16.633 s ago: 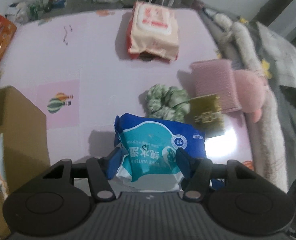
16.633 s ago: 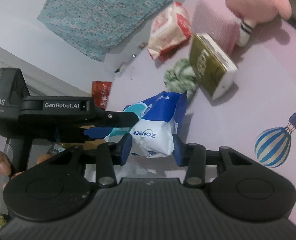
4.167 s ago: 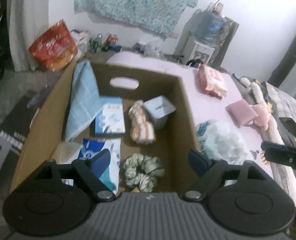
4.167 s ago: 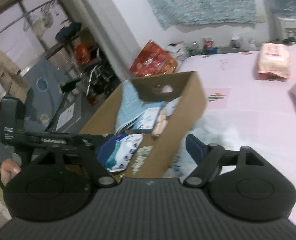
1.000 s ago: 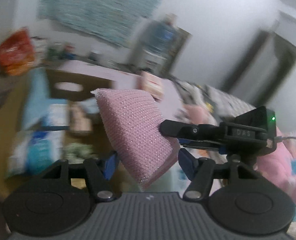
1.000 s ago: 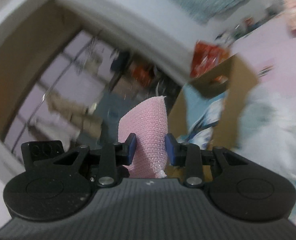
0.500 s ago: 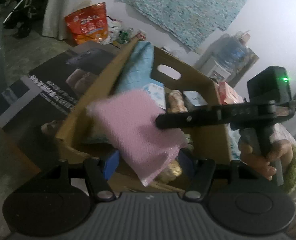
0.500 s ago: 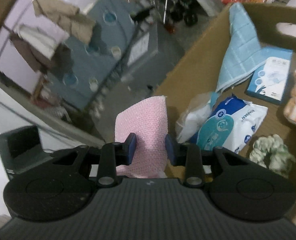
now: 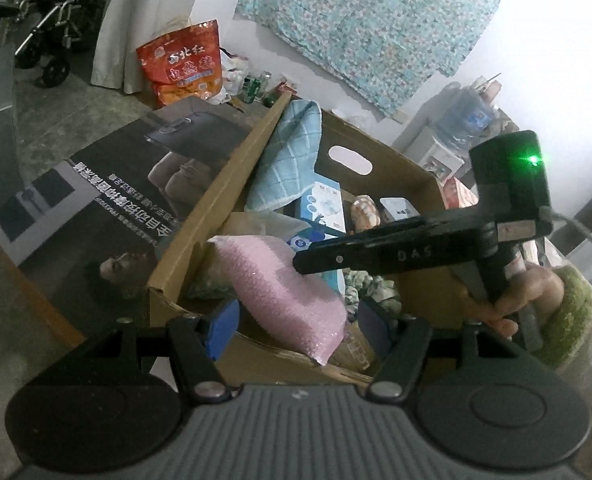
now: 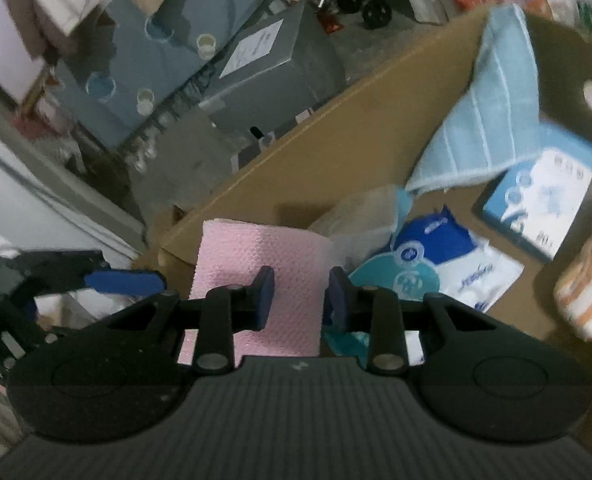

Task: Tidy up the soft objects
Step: 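Lower the pink pouch into the box and open the right tool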

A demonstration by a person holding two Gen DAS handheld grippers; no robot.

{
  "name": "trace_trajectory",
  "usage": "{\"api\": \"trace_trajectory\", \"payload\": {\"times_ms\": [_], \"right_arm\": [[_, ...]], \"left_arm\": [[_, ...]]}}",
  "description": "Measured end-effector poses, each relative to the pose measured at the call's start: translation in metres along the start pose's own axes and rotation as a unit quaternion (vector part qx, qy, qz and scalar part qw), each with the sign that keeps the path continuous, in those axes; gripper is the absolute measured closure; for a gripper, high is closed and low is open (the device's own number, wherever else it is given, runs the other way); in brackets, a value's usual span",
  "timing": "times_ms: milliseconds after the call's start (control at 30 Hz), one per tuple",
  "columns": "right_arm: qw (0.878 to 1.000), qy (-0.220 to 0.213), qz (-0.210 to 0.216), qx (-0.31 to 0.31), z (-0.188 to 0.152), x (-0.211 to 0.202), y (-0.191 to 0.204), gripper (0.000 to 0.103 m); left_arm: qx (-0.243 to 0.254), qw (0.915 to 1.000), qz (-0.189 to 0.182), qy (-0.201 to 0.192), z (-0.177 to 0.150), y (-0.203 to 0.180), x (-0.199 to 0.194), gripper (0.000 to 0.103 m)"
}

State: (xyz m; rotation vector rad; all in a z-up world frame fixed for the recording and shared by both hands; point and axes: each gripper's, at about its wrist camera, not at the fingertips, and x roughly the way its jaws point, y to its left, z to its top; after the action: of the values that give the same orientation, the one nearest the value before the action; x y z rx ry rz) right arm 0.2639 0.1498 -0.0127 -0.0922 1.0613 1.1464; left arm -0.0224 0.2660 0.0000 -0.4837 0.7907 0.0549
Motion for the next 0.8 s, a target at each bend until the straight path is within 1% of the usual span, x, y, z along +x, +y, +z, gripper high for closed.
{"api": "trace_trajectory", "payload": {"times_ms": [67,133,167,200,233,333,400,467,500,600,700,733,800], "right_arm": [[0.999,0.001,-0.033,-0.034,0.003,0.0,0.009,0.074],[0.995,-0.007,-0.065,-0.072,0.003,-0.005,0.021,0.074],[0.994,-0.012,-0.073,-0.084,0.003,-0.008,0.025,0.074],[0.994,-0.018,-0.072,-0.086,0.004,-0.012,0.028,0.073],[0.994,-0.022,-0.064,-0.08,0.005,-0.013,0.029,0.072],[0.999,-0.038,-0.007,-0.032,0.004,-0.024,0.025,0.072],[0.998,-0.044,0.044,0.014,0.001,-0.028,0.017,0.072],[0.995,-0.038,0.08,0.043,-0.004,-0.025,0.013,0.072],[0.995,-0.026,0.083,0.048,-0.006,-0.019,0.01,0.072],[0.998,0.025,0.031,0.039,-0.015,0.007,0.014,0.073],[0.997,0.015,0.04,0.057,-0.013,0.003,0.01,0.072],[0.996,0.008,0.05,0.075,-0.01,-0.003,0.007,0.072],[0.99,-0.007,0.093,0.105,-0.008,-0.011,0.001,0.072]], "left_arm": [[-0.002,1.0,-0.002,-0.004,0.0,0.0,-0.002,0.035],[-0.002,1.0,-0.002,-0.009,0.0,0.0,-0.004,0.033],[-0.001,0.9999,-0.001,-0.012,0.0,0.0,-0.005,0.032],[-0.002,0.9999,0.0,-0.014,0.0,0.0,-0.007,0.032],[-0.003,0.9999,0.0,-0.015,0.0,0.0,-0.008,0.032],[-0.01,0.9997,-0.001,-0.02,0.002,0.003,-0.012,0.032],[-0.015,0.9995,0.001,-0.029,0.002,0.005,-0.017,0.031],[-0.02,0.9991,0.005,-0.038,0.004,0.008,-0.022,0.029],[-0.022,0.9989,0.006,-0.042,0.004,0.01,-0.024,0.028],[-0.026,0.9986,0.011,-0.044,0.005,0.012,-0.026,0.028],[-0.028,0.9987,0.013,-0.04,0.005,0.013,-0.026,0.028],[-0.029,0.9988,0.014,-0.039,0.005,0.014,-0.025,0.028],[-0.029,0.9987,0.013,-0.038,0.005,0.014,-0.025,0.028]]}}
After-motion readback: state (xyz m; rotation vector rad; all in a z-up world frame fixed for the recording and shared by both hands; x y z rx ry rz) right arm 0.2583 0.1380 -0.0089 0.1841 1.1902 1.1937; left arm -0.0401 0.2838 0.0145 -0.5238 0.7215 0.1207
